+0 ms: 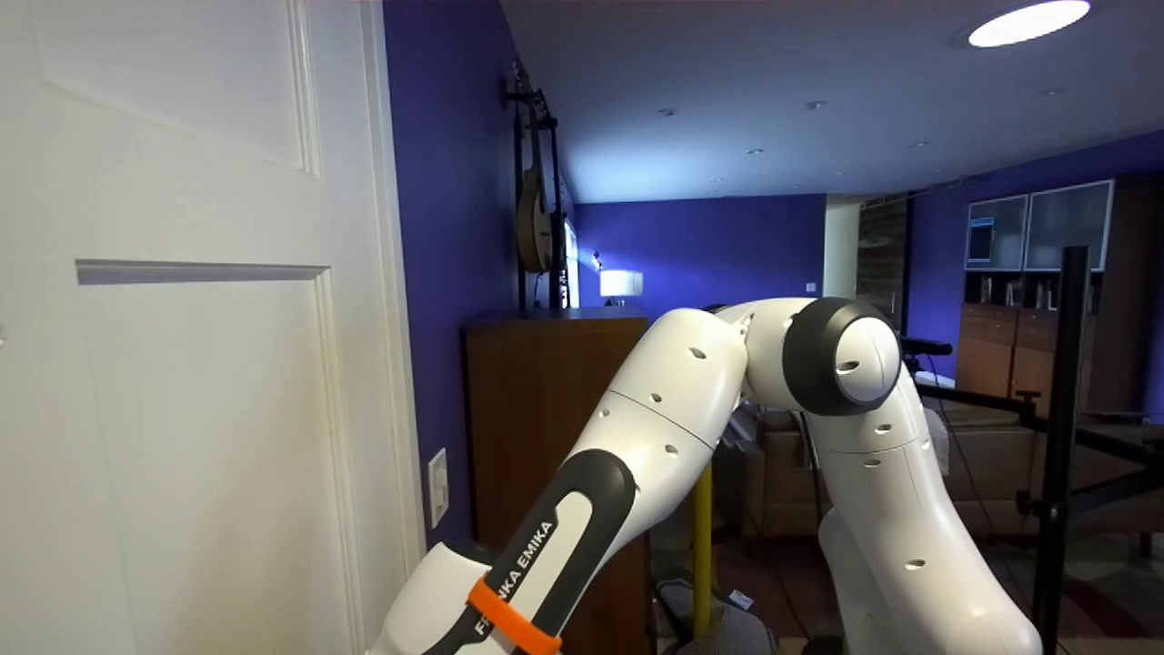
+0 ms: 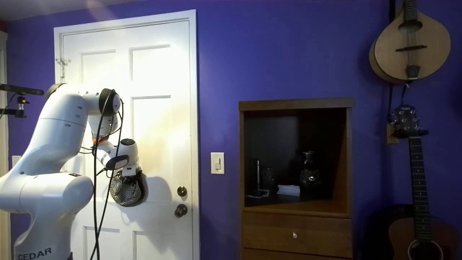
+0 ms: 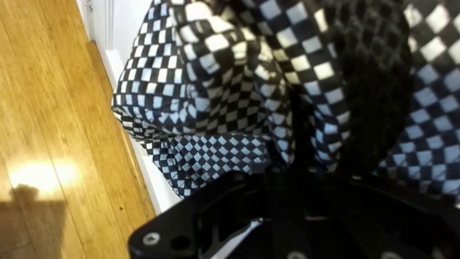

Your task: Take the hat off of the top of the cabinet and hang it on the door

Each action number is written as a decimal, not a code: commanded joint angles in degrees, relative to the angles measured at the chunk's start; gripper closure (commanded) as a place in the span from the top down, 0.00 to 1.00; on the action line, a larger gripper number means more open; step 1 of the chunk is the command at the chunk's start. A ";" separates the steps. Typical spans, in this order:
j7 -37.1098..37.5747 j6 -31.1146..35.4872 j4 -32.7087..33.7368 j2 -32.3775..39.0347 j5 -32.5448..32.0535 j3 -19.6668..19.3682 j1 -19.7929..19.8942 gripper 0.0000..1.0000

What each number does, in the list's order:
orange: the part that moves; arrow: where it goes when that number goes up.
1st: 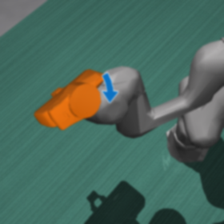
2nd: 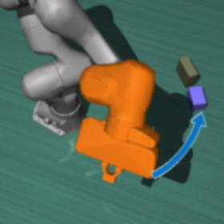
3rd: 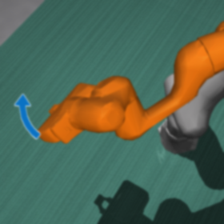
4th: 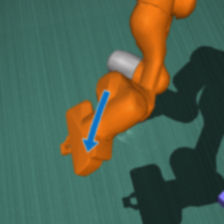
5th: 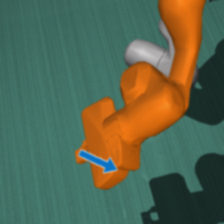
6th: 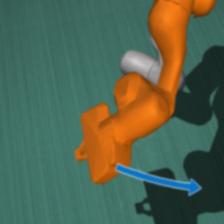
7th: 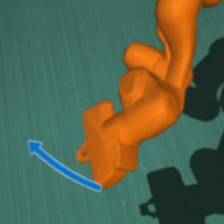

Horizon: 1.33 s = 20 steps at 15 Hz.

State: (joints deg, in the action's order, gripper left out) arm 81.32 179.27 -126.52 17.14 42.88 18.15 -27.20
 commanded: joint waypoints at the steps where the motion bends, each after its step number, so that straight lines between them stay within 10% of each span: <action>1: 0.77 1.32 3.51 3.64 -2.24 -0.81 -0.45 0.01; 5: 1.02 1.52 4.37 4.54 -2.71 -1.25 -0.79 0.01; 6: 0.86 1.78 4.54 4.57 -2.64 -1.10 -0.70 0.29; 17: 1.31 1.18 1.76 2.54 -4.47 -7.37 -7.10 0.96; 20: 1.76 1.44 -0.02 1.34 -6.83 -10.89 -10.10 1.00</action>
State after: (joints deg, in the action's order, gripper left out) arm 81.32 179.25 -126.15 19.65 39.49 12.05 -34.26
